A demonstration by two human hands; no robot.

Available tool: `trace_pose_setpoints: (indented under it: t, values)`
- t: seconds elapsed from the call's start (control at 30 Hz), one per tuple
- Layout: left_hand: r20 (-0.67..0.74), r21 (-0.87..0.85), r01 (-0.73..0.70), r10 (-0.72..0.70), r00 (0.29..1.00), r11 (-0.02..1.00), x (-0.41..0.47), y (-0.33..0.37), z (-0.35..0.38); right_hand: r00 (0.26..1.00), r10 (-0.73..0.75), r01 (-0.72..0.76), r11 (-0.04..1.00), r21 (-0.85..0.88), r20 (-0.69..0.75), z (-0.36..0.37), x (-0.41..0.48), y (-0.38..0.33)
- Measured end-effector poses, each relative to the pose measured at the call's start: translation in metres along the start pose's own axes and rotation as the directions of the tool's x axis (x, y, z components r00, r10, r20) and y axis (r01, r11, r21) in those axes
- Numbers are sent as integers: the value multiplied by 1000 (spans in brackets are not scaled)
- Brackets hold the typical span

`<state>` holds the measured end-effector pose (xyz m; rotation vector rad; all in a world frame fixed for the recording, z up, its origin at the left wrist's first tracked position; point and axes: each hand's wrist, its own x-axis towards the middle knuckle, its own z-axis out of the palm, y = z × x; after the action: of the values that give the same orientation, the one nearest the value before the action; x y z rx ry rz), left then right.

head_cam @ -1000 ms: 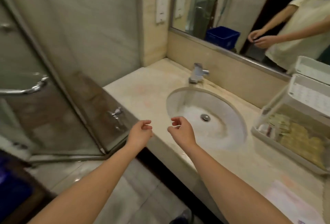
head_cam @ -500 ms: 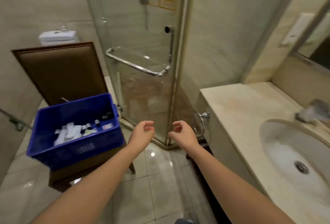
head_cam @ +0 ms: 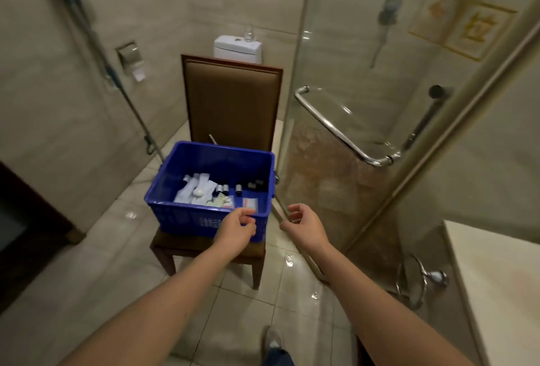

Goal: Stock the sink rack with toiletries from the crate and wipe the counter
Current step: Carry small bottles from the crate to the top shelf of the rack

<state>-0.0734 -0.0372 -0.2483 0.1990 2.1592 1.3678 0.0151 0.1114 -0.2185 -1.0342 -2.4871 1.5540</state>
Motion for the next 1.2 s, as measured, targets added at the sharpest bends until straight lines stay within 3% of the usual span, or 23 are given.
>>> trace_pose_setpoints:
  t: [0.27,0.67,0.93,1.2]
  values:
    - [-137,-8,42,-43,990,999,58,4,-5,987,-49,57,997,-47,155,7,88,-9]
    - [-211,-51,146,-154,965,988,120,-7,-11,959,-8,50,989,-142,283,35,174,-5]
    - [-98,-27,210,-211,973,977,189,-26,-35,952,88,-46,988,-147,294,74,232,-11]
    - [64,42,303,-305,950,952,281,-52,-88,926,312,-289,948,-131,212,131,287,-17]
